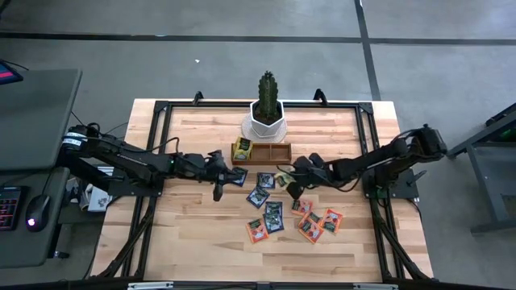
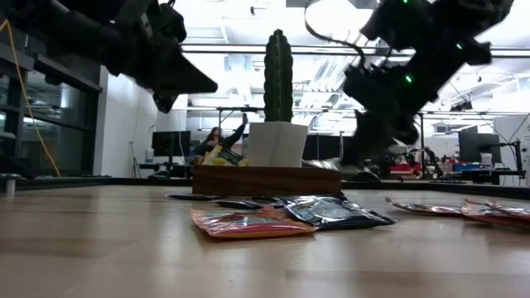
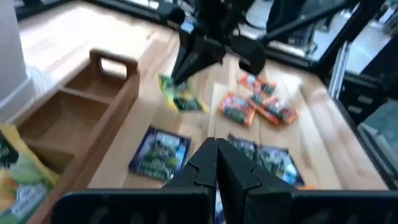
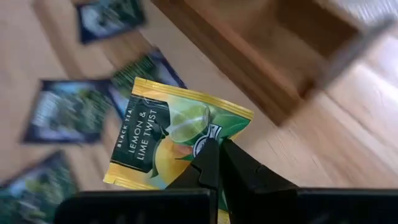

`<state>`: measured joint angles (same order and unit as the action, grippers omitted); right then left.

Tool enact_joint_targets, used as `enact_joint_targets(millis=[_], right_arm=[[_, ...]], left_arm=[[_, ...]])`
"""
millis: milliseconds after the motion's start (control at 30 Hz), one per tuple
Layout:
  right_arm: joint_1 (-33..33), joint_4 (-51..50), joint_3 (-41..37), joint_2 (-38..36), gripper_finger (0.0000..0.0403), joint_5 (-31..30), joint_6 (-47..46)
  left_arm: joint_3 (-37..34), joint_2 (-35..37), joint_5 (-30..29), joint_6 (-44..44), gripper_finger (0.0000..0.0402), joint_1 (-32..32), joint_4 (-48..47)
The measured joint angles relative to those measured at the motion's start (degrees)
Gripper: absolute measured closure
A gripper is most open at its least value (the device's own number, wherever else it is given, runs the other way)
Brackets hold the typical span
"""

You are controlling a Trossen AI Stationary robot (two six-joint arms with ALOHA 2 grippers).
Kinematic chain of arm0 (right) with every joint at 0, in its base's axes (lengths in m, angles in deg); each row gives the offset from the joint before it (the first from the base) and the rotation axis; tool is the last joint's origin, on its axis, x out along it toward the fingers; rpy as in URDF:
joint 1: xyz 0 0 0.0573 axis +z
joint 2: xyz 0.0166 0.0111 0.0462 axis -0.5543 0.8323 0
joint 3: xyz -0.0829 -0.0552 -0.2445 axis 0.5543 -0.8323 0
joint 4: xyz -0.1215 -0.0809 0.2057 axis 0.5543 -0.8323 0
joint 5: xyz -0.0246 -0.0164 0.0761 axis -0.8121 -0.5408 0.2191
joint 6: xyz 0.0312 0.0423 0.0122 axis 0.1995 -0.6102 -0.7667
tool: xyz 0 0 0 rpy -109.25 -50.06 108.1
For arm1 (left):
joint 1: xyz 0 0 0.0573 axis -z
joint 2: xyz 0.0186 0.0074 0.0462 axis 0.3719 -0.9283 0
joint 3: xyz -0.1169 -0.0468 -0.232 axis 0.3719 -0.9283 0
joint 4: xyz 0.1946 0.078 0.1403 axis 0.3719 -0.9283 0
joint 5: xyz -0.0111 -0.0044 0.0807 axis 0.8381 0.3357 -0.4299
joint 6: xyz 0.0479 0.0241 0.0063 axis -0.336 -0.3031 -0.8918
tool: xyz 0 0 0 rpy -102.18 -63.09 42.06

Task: Pick & Place Tea
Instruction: Put the yellow tea bag into the left section of the wooden organizer

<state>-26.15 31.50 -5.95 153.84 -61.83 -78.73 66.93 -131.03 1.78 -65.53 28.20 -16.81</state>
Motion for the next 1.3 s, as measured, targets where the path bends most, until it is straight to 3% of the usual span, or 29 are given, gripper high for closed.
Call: enact_joint_targets(millis=[400,567,733,1033,1167,1300], right_arm=[[0.5,1.6,15.0,-0.1,0.0403,-12.3,8.6],[0.5,10.8,18.5,-0.2,0.0402,-17.7,11.9],[0.5,21.6,17.6,-0.2,0.0402,-23.1,12.6],[0.5,46.7,8.2,-0.2,0.0402,-28.4,10.6],[0.5,53.2,5.4,-0.2,0.0402,-29.3,11.3],[0.5,54.2,5.3,-0.2,0.0402,-29.3,11.6]], left_arm=[[0.0,0.0,-5.6,0.0,0.0401,0.0,7.1],[0.0,0.0,-9.2,-0.7,0.0401,0.0,11.9],[0.0,0.0,-12.3,-2.7,0.0401,0.0,15.4],[0.0,0.0,-17.4,-7.9,0.0396,0.0,20.2],[0.0,0.0,-19.3,-13.0,0.0357,0.0,23.8],[0.0,0.0,-20.2,-14.1,0.0292,0.0,23.7]])
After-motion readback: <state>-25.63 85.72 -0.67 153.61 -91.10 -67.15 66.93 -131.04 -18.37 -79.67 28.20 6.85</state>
